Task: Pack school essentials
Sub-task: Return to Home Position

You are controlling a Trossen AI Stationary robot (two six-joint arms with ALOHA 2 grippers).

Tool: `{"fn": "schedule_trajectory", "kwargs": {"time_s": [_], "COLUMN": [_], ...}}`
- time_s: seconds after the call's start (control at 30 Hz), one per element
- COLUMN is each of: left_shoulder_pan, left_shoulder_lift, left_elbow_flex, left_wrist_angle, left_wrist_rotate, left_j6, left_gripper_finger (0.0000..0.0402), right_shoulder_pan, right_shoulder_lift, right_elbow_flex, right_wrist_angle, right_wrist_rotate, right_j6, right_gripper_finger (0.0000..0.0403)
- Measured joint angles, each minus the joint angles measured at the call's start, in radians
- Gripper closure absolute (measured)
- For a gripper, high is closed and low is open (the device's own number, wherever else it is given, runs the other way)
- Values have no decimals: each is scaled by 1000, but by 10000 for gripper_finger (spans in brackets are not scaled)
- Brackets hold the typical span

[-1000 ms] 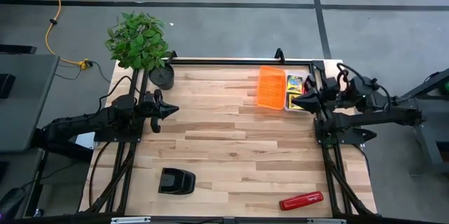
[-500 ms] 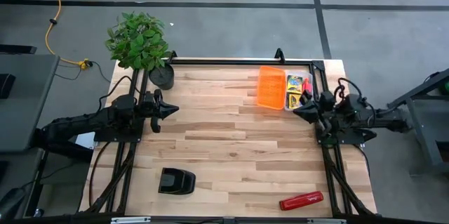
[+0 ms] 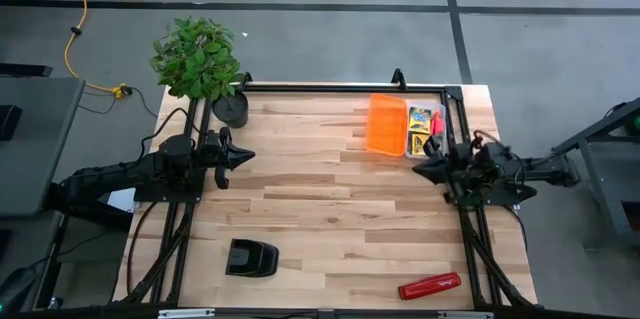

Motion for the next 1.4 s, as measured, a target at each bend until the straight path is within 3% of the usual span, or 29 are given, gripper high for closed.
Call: {"fn": "schedule_trajectory", "kwargs": {"time_s": [0.33,0.73,1.13,1.4], "left_shoulder_pan": [0,0,0,0], "left_shoulder_lift": [0,0,0,0], "left_elbow_flex": [0,0,0,0], "left_wrist_angle": [0,0,0,0], "left_wrist_rotate": [0,0,0,0], "left_j6": [0,0,0,0], "left_gripper_finger": [401,401,401,401], "right_shoulder_pan": [-18,-18,-18,-18], "right_shoulder_lift": [0,23,23,23], "right_elbow_flex": [0,0,0,0], "right_wrist_angle": [-260,-282,-283,-283], "right_wrist_rotate": [-18,45,45,45], "right_j6": [-82,-114,123,155], "right_gripper_finger": [403,403,403,402]}}
